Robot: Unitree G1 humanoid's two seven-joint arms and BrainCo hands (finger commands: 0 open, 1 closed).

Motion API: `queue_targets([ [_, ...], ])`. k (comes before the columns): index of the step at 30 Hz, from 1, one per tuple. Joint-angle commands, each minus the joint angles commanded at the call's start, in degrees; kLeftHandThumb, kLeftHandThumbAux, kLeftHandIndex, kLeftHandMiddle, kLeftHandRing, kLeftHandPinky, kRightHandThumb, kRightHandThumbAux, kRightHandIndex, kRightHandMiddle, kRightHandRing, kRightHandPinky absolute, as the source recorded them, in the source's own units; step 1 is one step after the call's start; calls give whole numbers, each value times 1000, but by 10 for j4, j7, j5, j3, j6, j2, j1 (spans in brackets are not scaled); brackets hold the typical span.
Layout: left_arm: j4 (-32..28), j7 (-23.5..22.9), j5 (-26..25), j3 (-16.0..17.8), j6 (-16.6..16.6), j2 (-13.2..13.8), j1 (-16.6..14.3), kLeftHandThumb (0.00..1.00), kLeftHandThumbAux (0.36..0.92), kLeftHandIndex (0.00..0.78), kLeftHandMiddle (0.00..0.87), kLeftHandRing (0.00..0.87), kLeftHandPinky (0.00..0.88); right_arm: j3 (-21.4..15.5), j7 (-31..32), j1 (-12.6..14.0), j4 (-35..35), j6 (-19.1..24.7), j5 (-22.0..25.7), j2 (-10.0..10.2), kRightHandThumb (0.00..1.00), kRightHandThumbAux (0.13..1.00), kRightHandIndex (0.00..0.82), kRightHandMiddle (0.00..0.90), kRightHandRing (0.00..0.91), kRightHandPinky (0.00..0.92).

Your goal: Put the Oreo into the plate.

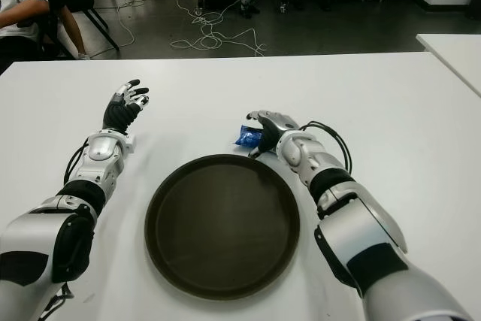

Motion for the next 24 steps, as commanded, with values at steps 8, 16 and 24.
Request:
queue_targets([
  [8, 0, -1, 1, 0, 1, 0, -1, 103, 614, 146, 220, 169, 110, -46, 82, 7, 4, -19, 57, 0, 0, 756, 134, 198, 188, 155],
  [16, -1, -7, -2, 2, -1, -1, -1, 115, 606, 152, 227, 177, 109, -73, 110, 13, 6, -17, 84, -1, 0, 781, 146, 207, 208, 214],
  [24, -1, -5, 1, 0, 3, 0, -1, 108, 604, 146, 217, 166, 98, -76, 100, 15, 7, -12, 80, -1, 0, 789, 154, 215, 217, 218],
])
